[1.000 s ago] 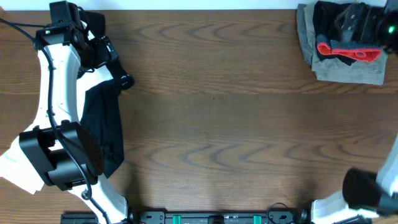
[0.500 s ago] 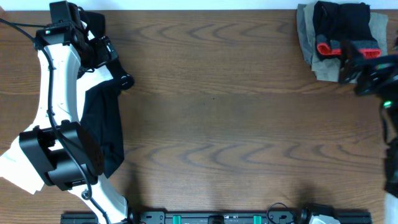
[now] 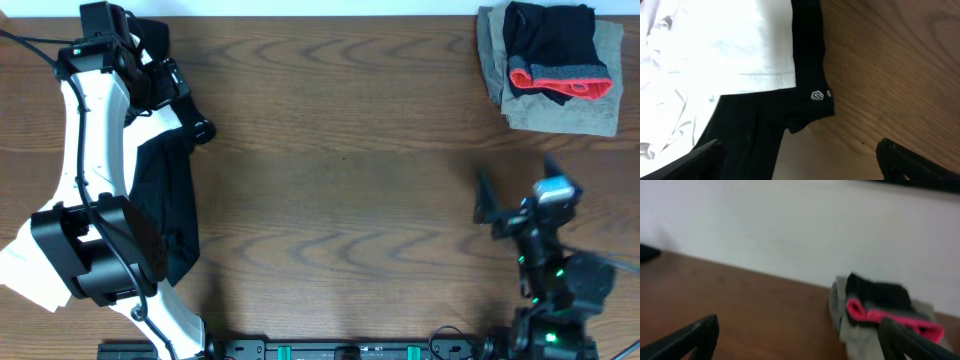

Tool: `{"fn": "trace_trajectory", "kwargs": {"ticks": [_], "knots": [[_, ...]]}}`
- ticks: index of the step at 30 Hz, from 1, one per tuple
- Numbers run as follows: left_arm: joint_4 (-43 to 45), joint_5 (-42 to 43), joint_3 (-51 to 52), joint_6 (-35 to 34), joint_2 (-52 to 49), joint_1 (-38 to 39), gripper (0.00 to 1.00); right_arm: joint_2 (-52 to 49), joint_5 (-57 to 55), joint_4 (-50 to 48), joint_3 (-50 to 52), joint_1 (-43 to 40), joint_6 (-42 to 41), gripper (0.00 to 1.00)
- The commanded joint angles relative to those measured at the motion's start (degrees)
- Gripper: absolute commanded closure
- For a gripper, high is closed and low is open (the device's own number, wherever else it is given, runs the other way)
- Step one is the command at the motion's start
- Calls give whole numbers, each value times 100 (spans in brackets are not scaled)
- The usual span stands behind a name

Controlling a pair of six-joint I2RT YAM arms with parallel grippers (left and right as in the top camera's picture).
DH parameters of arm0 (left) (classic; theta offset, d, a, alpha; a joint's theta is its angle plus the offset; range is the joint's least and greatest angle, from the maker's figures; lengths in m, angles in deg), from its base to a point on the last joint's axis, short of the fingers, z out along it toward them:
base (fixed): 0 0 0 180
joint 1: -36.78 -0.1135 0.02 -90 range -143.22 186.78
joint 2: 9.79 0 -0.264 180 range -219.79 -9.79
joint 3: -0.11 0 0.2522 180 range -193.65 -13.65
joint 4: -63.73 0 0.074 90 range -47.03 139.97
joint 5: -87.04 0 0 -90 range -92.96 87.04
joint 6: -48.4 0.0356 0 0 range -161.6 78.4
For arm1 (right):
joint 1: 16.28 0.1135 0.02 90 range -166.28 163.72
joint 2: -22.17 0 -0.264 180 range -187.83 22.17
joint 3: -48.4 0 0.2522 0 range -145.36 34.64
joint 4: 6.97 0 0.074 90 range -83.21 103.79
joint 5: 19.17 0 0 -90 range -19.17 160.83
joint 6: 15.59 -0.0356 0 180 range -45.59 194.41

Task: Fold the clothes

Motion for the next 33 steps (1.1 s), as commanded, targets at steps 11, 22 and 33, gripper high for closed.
{"fn": "trace_trajectory", "kwargs": {"ticks": [11,22,33], "knots": [[9,-68,22,-52,-66,-4,2,1508,-525,-46,1419,151,2,1],[9,-68,22,-52,-66,-4,2,2323,-1012,1167,1462,151,9,1],[9,-68,22,-52,-66,-4,2,2321,-1012,1213,1462,149,4,1]]}}
